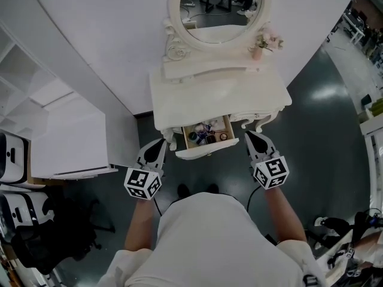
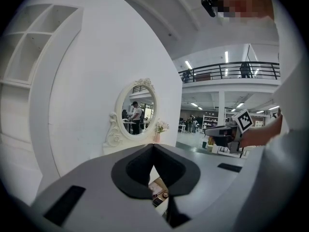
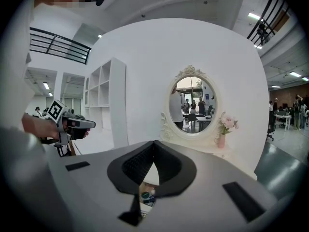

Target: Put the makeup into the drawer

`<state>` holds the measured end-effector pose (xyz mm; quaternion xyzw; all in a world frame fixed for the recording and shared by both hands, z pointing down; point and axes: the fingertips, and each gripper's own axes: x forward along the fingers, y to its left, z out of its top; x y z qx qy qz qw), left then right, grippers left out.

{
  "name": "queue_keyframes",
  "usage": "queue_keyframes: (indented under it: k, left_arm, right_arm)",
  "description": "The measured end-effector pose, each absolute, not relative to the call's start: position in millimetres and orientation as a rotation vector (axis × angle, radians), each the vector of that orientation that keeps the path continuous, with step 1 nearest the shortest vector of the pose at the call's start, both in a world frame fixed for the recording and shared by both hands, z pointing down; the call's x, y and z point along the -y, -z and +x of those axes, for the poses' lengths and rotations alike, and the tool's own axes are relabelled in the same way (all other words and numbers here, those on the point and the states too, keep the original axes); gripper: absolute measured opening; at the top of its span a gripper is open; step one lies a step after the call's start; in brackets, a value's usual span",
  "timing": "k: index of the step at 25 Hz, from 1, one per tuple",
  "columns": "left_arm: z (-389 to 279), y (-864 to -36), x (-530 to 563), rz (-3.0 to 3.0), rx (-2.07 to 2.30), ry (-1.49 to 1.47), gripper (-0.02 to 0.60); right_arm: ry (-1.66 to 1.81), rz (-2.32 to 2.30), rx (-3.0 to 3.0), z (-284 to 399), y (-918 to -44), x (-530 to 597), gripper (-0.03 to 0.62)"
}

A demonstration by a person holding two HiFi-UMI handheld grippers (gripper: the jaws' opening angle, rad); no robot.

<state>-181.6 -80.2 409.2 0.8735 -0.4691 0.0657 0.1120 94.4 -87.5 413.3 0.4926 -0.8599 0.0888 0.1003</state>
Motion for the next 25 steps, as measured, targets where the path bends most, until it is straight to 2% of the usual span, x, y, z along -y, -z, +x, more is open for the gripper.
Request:
queue_keyframes:
  k: [25]
  left_arm:
    - [-175,-414,99,2.563,1.33,-0.155,0.015]
  right_arm:
    - [-0.261,1.504,2.513,102,-411,96,0.028]
